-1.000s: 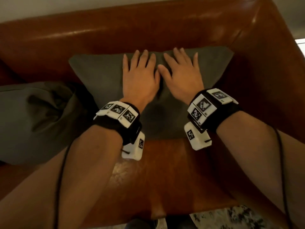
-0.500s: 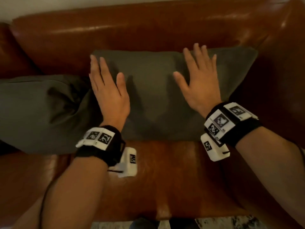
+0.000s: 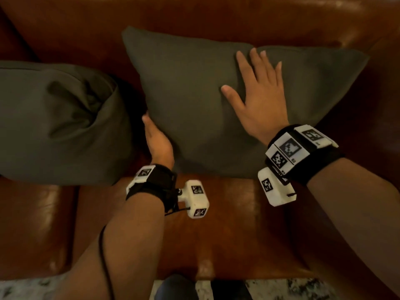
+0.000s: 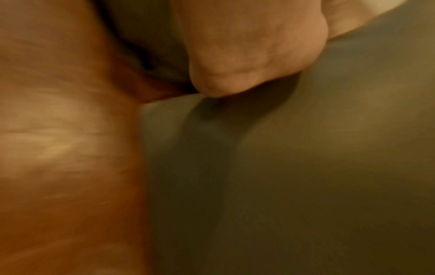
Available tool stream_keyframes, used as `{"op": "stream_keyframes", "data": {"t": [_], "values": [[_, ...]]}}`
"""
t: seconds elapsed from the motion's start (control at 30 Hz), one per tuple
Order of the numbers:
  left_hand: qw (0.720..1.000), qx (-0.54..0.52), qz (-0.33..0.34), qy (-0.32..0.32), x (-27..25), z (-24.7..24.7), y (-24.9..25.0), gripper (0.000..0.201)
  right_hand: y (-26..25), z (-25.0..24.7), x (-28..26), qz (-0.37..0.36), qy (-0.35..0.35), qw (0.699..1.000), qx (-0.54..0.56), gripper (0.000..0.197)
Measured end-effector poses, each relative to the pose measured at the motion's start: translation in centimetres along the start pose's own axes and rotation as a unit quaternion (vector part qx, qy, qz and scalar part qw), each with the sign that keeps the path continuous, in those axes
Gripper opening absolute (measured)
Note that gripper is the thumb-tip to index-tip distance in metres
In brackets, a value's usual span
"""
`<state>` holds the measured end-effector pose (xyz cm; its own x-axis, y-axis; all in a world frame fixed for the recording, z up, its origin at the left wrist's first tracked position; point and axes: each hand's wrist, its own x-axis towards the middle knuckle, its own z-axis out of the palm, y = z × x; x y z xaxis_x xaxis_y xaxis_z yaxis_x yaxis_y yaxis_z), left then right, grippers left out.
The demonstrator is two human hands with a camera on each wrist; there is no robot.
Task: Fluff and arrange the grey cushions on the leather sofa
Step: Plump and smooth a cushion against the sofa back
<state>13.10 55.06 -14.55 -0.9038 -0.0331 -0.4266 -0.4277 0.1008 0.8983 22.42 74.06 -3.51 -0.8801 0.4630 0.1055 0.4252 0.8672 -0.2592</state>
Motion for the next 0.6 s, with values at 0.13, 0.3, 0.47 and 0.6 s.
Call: {"op": "stream_keyframes", "data": {"t": [0.13,0.3,0.47,0.6], "values": [[0.981,0.187,0.023,-0.048,-1.1,-3.3,-5.8,0.052,0.0,0.4,-0.2,-0.001,-0.005,1.000,-0.004,0.069],[0.943,0.292,-0.043,-0.153,-2.5,-8.5,-8.4,0.051,-0.2,0.0,-0.2,0.002,-0.002,1.000,0.006,0.069],[0.844,0.471,0.194,-0.170,-5.7,-8.1,-4.1,0.018,0.0,-0.6,-0.7,-0.002,0.001,0.999,0.032,0.065],[0.748,0.379,0.503,-0.208,-10.1,-0.2,4.9,0.016,0.2,-1.1,-1.0,-0.018,0.020,0.996,0.084,0.054]]}}
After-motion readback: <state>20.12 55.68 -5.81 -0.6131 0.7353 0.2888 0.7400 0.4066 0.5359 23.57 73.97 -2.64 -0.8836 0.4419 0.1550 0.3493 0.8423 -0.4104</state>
